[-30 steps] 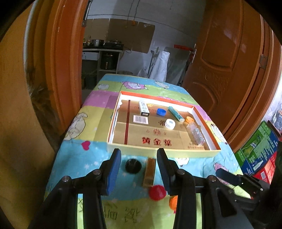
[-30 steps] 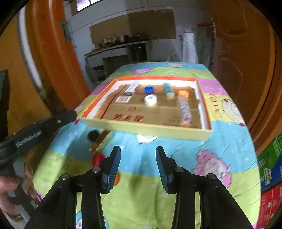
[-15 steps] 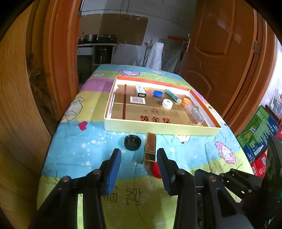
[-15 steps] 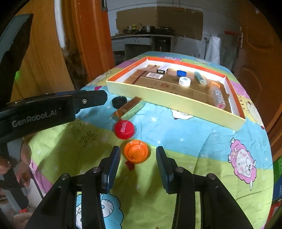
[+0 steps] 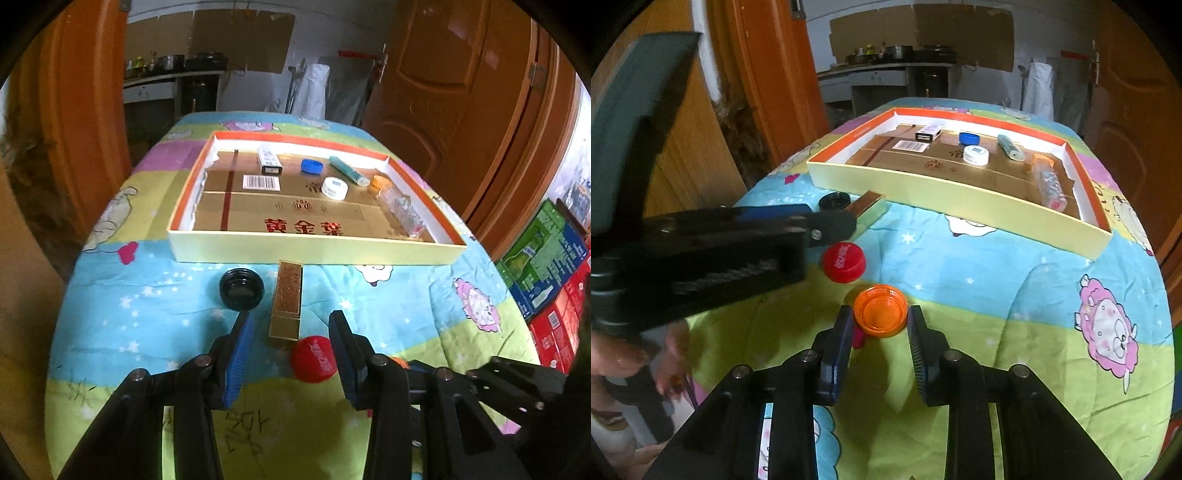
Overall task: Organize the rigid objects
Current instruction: 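Grasp the gold block with the left gripper while the right grasps the orange cap, then carry the gold block and orange cap into the tray box and open both grippers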
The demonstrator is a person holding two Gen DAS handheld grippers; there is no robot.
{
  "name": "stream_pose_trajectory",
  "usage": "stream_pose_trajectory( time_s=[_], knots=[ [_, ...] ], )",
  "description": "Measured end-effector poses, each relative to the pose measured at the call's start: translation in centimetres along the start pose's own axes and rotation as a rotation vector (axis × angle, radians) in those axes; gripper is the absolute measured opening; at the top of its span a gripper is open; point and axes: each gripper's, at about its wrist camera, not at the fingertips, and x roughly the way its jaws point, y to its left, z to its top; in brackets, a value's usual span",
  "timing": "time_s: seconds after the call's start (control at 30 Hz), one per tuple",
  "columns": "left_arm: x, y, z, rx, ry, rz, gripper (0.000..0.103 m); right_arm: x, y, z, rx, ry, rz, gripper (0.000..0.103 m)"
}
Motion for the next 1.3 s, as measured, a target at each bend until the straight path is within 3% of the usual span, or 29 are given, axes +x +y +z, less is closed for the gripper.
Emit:
stream_pose_trajectory(
  time_s=[0.27,0.8,1.3],
  knots=[
    [2.1,0.6,0.5,-0.043,0.05,-0.006,0.02,-0.4,-1.2,-0.2,0.026,-0.012,0.006,0.03],
    [-0.4,0.7,1.2,-0.073,-0.022,-0.06,0.018,-0.9,-2.5,0.3,0.088,-0.046,0.009,0.03],
    [-3.7,0.6,4.9,-0.072,-0.146,-0.06,0.018,-3.2,-3.6,4.6,0.09,-0.158,-0.014,0.03]
  ],
)
